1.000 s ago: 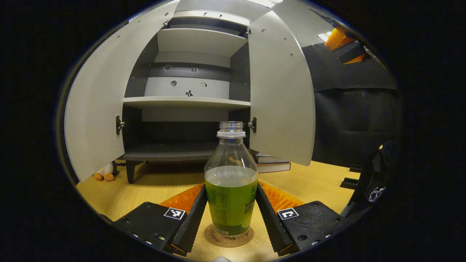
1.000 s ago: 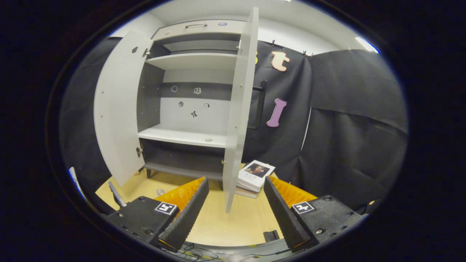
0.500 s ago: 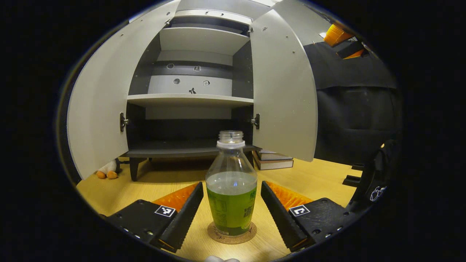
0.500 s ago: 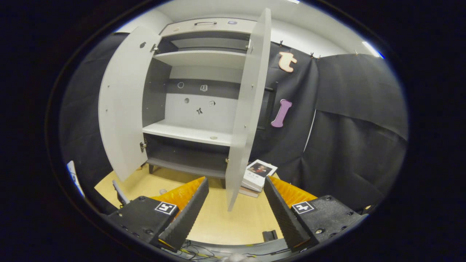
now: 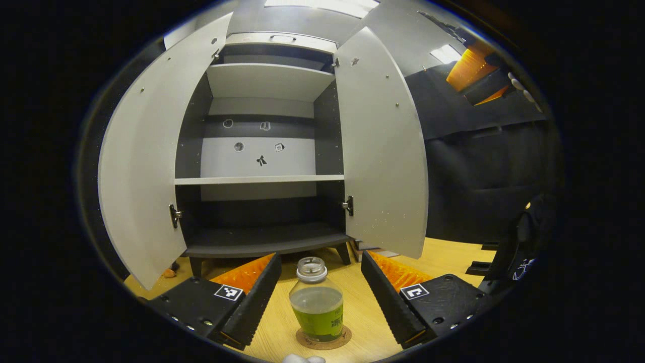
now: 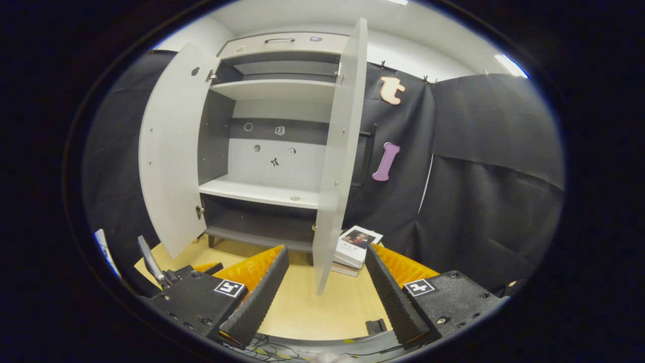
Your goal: Grasp the bottle in the cabinet with the left hand and place it on the coaster, then close the right door with the right hand and the left door with the left hand.
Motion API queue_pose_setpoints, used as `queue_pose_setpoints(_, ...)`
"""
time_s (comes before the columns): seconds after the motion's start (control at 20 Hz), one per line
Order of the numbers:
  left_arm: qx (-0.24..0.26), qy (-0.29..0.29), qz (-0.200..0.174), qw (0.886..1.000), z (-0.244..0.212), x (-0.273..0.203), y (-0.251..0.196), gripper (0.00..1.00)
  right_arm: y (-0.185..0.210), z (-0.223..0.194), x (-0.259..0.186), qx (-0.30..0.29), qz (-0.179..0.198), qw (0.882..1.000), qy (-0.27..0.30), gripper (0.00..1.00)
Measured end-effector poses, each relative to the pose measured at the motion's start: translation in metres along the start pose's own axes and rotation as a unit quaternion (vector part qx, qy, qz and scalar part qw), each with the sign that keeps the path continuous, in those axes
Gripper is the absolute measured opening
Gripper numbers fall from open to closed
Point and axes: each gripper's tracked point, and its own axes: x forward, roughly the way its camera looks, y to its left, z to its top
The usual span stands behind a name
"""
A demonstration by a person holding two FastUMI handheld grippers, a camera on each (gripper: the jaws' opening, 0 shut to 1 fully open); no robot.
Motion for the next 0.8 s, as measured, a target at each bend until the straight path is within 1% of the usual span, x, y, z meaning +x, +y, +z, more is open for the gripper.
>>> queue_pose_setpoints(0.2, 0.001, -0.016, -0.002, 1.000, 0.035, -0.011, -0.001, 0.97, 0.003, 0.005, -0.007, 0.012, 0.001, 1.000, -0.012, 1.00)
queue_pose_setpoints(0.35, 0.000, -0.019, 0.010, 1.000, 0.065, -0.021, 0.006, 0.96, 0.005, 0.007, -0.014, 0.018, 0.003, 1.000, -0.021, 1.00)
queue_pose_setpoints(0.45, -0.014, -0.028, 0.015, 0.999, 0.089, -0.030, 0.010, 0.96, 0.007, 0.008, -0.016, 0.022, 0.003, 0.999, -0.027, 1.00)
queue_pose_setpoints(0.6, -0.014, -0.037, 0.044, 0.998, 0.130, -0.047, 0.029, 0.96, 0.007, 0.007, -0.020, 0.031, 0.007, 0.999, -0.033, 1.00)
queue_pose_setpoints(0.8, -0.023, -0.050, 0.078, 0.995, 0.182, -0.078, 0.058, 0.96, 0.000, 0.013, -0.014, 0.041, 0.006, 0.998, -0.049, 1.00)
